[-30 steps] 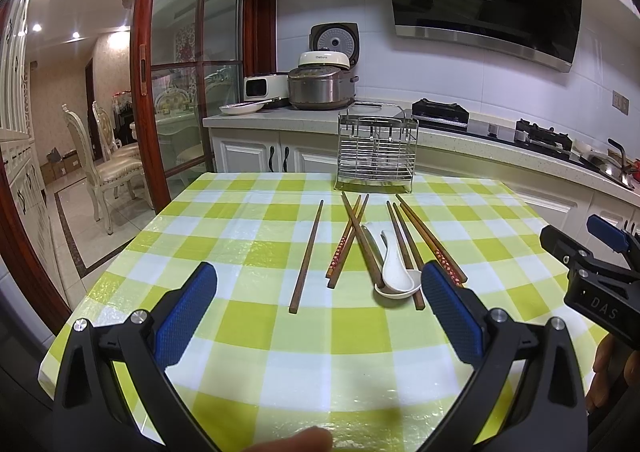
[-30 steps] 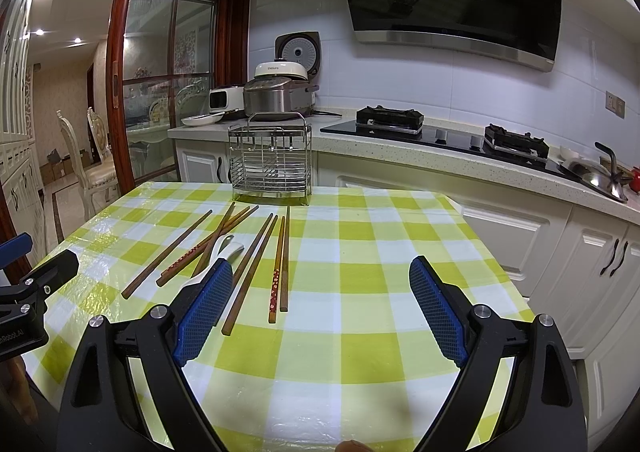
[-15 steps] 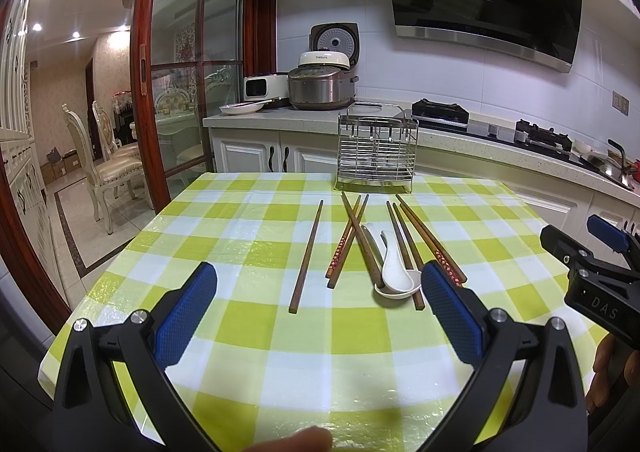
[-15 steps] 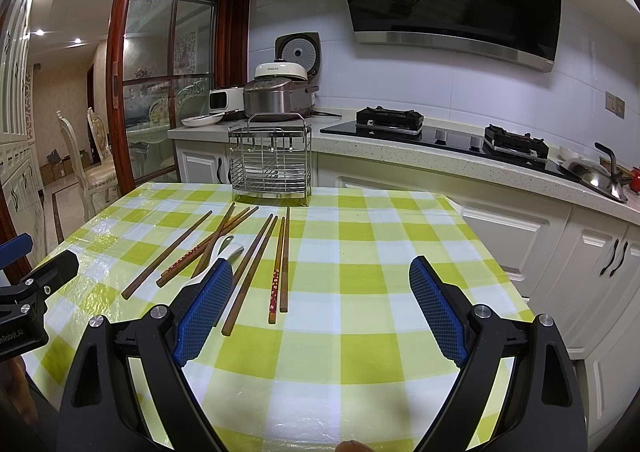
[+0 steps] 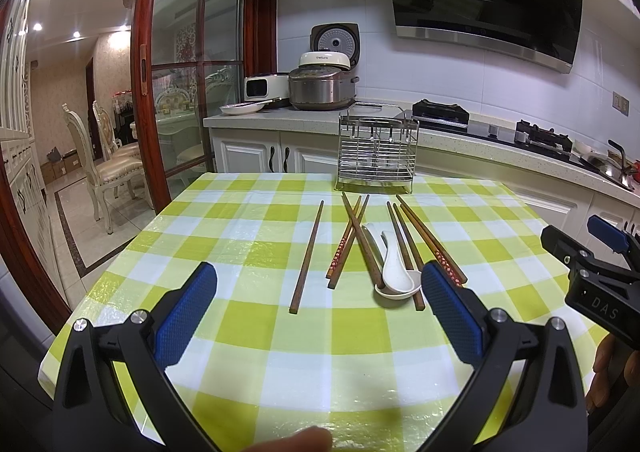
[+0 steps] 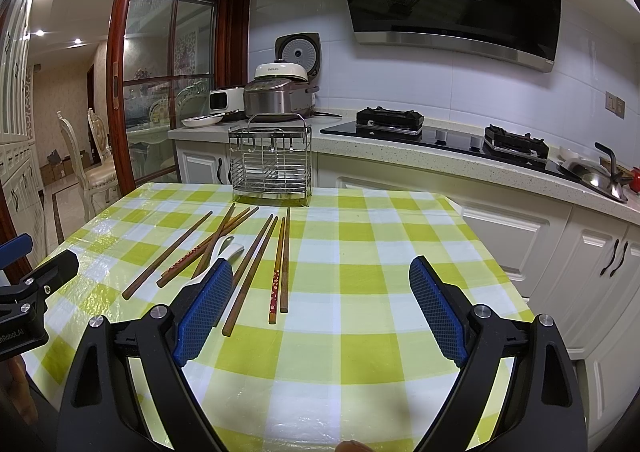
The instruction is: Organize utensils
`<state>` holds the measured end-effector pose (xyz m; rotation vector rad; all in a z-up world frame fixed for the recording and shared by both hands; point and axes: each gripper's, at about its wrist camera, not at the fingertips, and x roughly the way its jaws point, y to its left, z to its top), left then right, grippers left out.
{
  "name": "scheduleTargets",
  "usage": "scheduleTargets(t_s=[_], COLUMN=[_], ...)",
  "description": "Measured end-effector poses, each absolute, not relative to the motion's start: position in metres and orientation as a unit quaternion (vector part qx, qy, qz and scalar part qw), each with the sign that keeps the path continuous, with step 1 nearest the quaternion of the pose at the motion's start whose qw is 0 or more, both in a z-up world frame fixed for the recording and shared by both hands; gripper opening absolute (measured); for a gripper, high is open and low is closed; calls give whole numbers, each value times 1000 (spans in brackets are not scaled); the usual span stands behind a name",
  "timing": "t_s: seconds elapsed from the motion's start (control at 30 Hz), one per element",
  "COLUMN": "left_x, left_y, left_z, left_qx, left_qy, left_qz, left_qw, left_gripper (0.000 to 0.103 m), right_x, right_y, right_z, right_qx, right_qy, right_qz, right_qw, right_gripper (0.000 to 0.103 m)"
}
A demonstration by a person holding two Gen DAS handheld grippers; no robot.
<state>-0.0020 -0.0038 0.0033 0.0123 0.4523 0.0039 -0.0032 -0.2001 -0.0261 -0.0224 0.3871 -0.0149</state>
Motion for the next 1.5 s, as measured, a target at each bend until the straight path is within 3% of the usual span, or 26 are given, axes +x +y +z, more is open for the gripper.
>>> scheduleTargets(t_s=[0.97,1.5], left_x=[-1,50], left_y=[-2,11], left_z=[7,-2], left_qx=[4,1], left_qy=[224,271], left_qz=[1,-41], left_qw=[975,962], left_gripper=[99,99], right_x=[1,73], right_y=[-202,-209], right_z=[-26,-50], right_qx=[-10,4], right_qy=[195,316], right_qz=[-9,23], right_qw=[981,948], right_gripper=[84,84])
